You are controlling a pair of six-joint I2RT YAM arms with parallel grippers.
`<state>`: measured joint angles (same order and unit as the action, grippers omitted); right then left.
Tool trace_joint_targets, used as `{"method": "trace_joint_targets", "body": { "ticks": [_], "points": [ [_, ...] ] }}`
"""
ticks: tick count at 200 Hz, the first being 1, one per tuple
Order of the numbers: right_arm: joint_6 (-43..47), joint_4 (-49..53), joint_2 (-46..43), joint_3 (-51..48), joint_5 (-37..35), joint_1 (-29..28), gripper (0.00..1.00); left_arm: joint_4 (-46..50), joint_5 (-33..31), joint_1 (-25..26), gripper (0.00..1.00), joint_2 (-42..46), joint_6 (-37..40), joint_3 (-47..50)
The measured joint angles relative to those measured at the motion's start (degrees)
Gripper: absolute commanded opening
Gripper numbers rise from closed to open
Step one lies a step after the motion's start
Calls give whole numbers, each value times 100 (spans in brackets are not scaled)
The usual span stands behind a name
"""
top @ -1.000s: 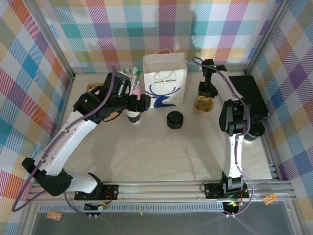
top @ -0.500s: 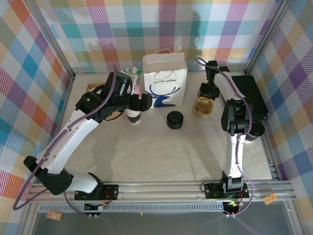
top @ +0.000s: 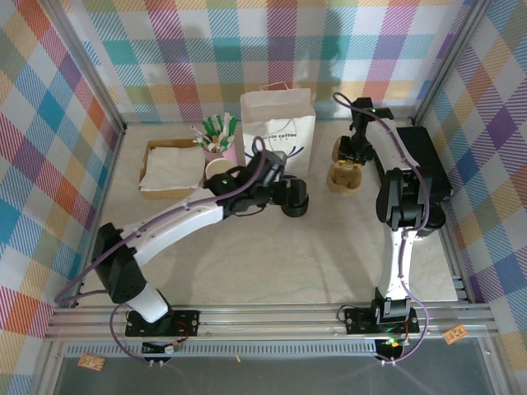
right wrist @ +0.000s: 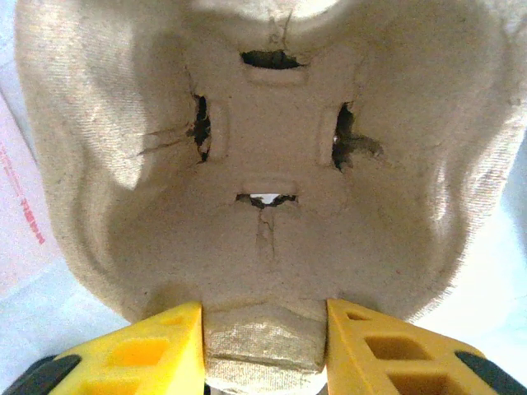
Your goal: Pack the takeout coffee
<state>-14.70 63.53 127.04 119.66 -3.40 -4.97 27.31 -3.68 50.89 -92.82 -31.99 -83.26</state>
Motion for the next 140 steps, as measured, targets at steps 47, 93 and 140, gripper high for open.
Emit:
{"method": "trace_joint_targets", "body": {
  "ticks": [47,93,140],
  "points": [
    [872,-72,-470,-769,352,219,39,-560,-221,181,84,-680,-800,-2],
    [1587,-378,-1001,-1921,1187,269,39,-1069,-238,181,83,-1165,-1261,-57],
    [2039,-741,-1250,-2446,1858,254,38,-1447,109,181,81,-1779,-1397,-393]
  ]
}}
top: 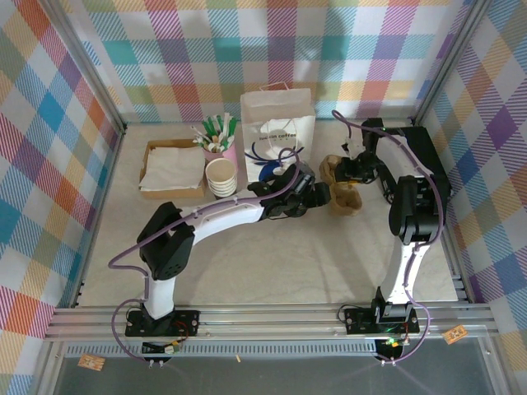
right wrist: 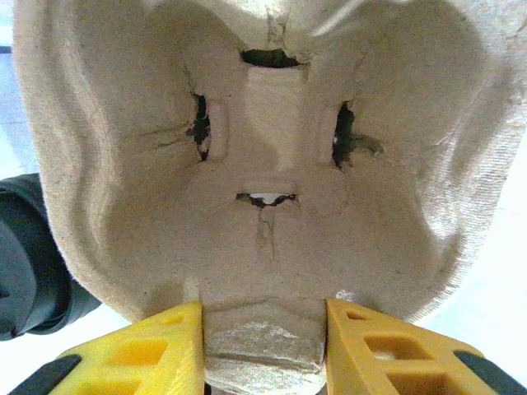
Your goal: Pack the takeout coffee
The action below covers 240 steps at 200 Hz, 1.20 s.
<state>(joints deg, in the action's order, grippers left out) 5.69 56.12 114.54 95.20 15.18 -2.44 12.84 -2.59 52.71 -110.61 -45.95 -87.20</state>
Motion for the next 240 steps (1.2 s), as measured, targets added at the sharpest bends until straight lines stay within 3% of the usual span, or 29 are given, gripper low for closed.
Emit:
{"method": "trace_joint_targets", "body": {
  "ticks": [120,240],
  "points": [
    [140,-190,-173,-380,382,129,35,-170,562,-214,74,-702,-509,-317],
    [140,-116,-190,-380,776,256,34,-573,1115,-317,72,-822,-981,-310]
  ]
}}
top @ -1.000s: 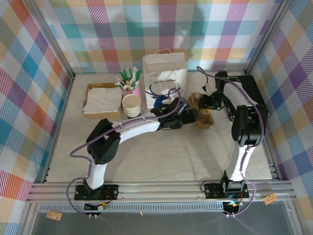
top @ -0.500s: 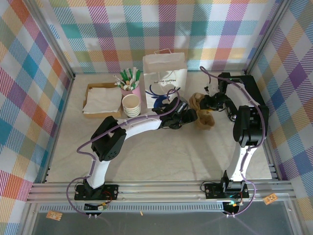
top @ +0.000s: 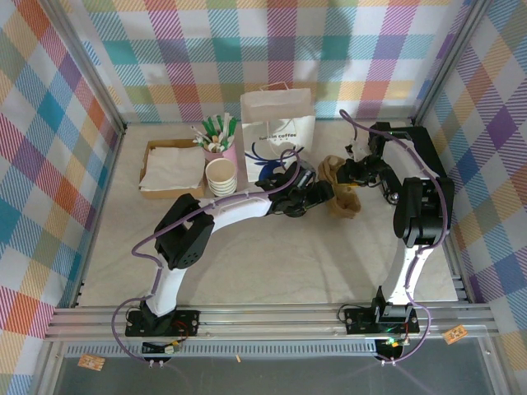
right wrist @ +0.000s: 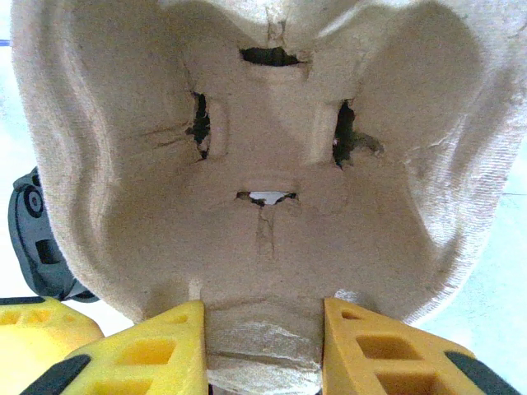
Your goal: Pack the takeout coffee
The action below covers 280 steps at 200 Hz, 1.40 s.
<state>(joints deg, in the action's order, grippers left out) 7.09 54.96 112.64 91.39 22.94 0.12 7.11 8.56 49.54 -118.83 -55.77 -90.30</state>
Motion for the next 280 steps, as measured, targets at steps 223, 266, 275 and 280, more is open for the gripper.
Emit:
{"method": "trace_joint_targets", "body": {
  "ticks": [223,266,275,280],
  "points": [
    [-39,15,2,0,184,181,31,-352,321,-20,71,-210,-337,-2],
    [-42,17,2,0,249,219,31,-372,319,-24,71,-221,-339,-2],
    [-42,17,2,0,264,219,31,-369,319,-24,71,-221,-339,-2],
    [-42,17,2,0,267,219,31,-369,319,-24,71,-221,-339,-2]
  ]
}}
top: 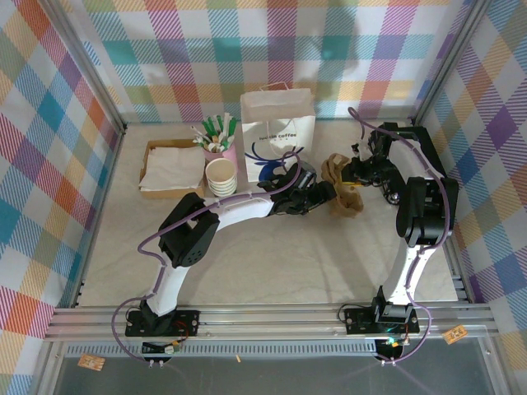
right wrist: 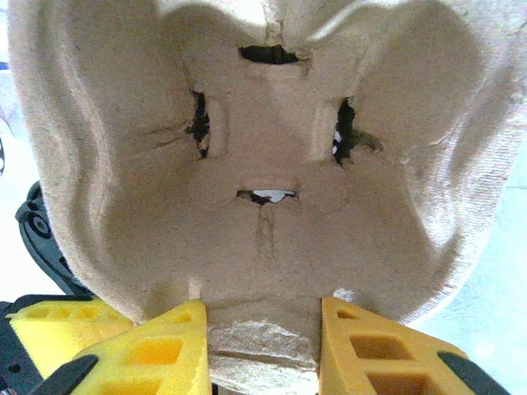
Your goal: Pack the takeout coffee
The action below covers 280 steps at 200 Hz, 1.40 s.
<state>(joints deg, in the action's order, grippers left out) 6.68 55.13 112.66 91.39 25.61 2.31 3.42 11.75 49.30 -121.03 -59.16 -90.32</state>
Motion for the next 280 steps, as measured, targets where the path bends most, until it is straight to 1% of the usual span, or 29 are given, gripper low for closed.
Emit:
{"method": "trace_joint_targets", "body": {
  "ticks": [147,183,228,280],
  "points": [
    [-22,111,0,0,33,70,31,407,0,-70,71,-76,50,-319],
    [-225,304,0,68,-393,68,29,417,0,-72,71,-79,66,-339],
    [-404,387,0,286,-1097,-4,31,450,7,-72,71,-79,66,-428],
    [-610,356,2,378,-1322,-94,32,581,26,-72,71,-76,109,-457]
  ]
}}
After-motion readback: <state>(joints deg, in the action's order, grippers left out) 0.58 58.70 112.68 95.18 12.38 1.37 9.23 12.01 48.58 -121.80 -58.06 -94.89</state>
